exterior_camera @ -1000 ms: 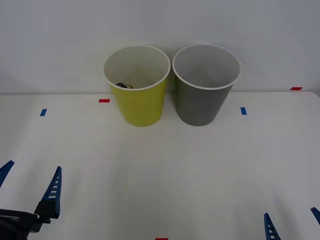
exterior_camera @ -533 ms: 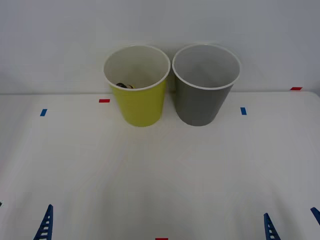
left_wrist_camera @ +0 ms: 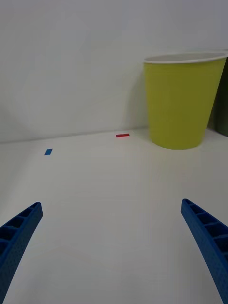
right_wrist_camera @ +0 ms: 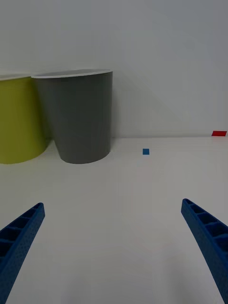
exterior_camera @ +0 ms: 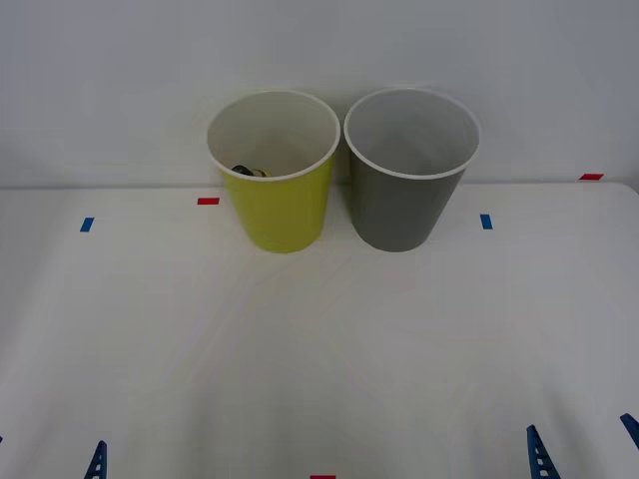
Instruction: Put cans in the gray bin and PET bottles in the light green bin.
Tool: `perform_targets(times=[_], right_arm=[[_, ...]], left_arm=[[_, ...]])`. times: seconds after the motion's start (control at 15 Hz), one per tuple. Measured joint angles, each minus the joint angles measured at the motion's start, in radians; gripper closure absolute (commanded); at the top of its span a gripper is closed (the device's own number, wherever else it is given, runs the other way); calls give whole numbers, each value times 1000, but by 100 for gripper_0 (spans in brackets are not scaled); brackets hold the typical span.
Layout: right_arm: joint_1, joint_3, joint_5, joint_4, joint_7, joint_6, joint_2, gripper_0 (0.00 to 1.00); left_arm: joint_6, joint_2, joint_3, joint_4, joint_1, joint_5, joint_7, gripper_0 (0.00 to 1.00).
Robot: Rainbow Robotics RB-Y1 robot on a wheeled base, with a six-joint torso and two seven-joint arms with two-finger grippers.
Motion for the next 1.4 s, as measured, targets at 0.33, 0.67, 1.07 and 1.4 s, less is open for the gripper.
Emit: perform_targets(times=[0.33,0.67,1.07,1.4], right_arm=[[0,0,0,0,0,0,0,0],[0,0,0,0,0,0,0,0],[0,0,0,0,0,0,0,0],[0,0,0,0,0,0,0,0]], left_arm=[[0,0,0,0,0,0,0,0],[0,-1,0,0,0,0,0,0],[0,-1,0,0,0,0,0,0],[0,-1,0,0,0,0,0,0]])
